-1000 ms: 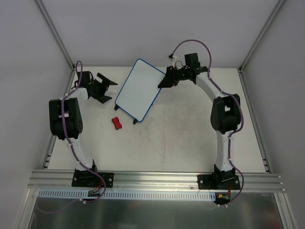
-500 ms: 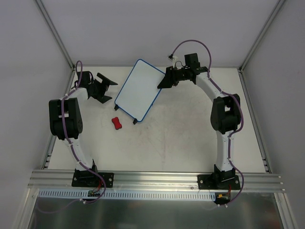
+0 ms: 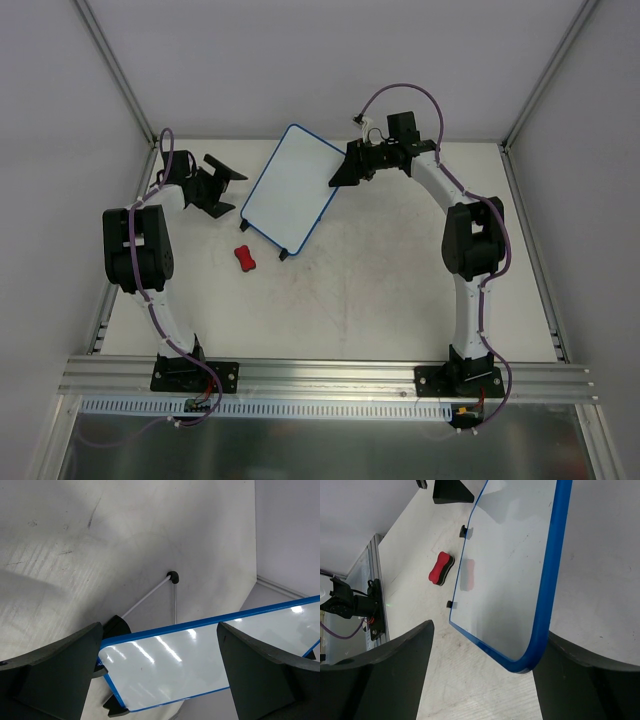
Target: Erase the whiteboard
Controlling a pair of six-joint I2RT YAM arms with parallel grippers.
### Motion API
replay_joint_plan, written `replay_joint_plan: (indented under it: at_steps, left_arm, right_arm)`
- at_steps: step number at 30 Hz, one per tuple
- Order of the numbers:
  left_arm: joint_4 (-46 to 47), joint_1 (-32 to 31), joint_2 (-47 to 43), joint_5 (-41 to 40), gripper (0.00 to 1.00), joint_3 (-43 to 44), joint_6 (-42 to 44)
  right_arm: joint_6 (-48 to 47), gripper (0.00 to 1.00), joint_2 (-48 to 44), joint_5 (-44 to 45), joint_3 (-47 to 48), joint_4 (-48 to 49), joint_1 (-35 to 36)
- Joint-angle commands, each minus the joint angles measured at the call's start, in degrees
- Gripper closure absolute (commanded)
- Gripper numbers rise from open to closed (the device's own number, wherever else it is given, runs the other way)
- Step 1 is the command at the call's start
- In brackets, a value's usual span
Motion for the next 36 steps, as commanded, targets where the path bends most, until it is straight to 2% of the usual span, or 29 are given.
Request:
replay_joint_plan:
  at_steps: [1,3,4,6,14,21,26,29,30,32,36]
  left_arm:
    - [0.9,0.3,-3.4,-0.2,0.01,-0.5,1.1]
    - [0.9,0.4,-3.4,-0.2,0.01,-0.5,1.1]
    - [0.9,0.4,-3.3,-0.2,0.01,-0.5,1.1]
    - [1.0,0.4,-3.3,-0.2,0.01,-0.5,1.1]
    - [1.2,0.9,-4.5,-0.3,0.01,-1.0,0.9]
    - [1.3,1.6,-11.3,-3.6,0.01,-5.7,1.3]
    - [1.3,1.8,-17.4,-5.3,0.01,-11.6,2.5]
    - [1.2,1.9,-23.1,-6.3,0.01,-16.4,4.0]
    - [1.3,1.9,-24.8,-6.3,0.01,-17.8,4.2]
    - [1.2,1.8,-29.7,-5.8,0.01,-21.8,5.6]
    - [1.2,1.8,-41.2,-5.3,0.01,-28.9,8.9]
  right_arm:
    - [-1.3,0.19,-1.6,0.6,-0.6,1.8,0.2]
    - [-1.3,0.14,-1.6,1.0,-0.7,1.8,0.1]
    - [-1.4,0.05,-1.6,1.1,-0.6,1.7,0.1]
    - [-1.5,0.01,-1.7,1.5,-0.8,1.9,0.0]
    - [0.2,0.01,-3.5,2.9,-1.5,3.0,-0.9]
    - [4.4,0.01,-10.1,4.1,-7.1,7.8,-3.8]
    - [8.0,0.01,-21.8,6.3,-18.7,14.3,-5.2]
    - [11.2,0.01,-28.6,9.9,-24.8,17.8,-5.2]
    - [11.9,0.01,-30.4,13.7,-26.3,18.4,-5.2]
    - [15.2,0.01,-33.9,16.4,-29.9,20.2,-5.2]
    - [19.9,0.01,-45.6,21.9,-43.1,25.5,-3.9]
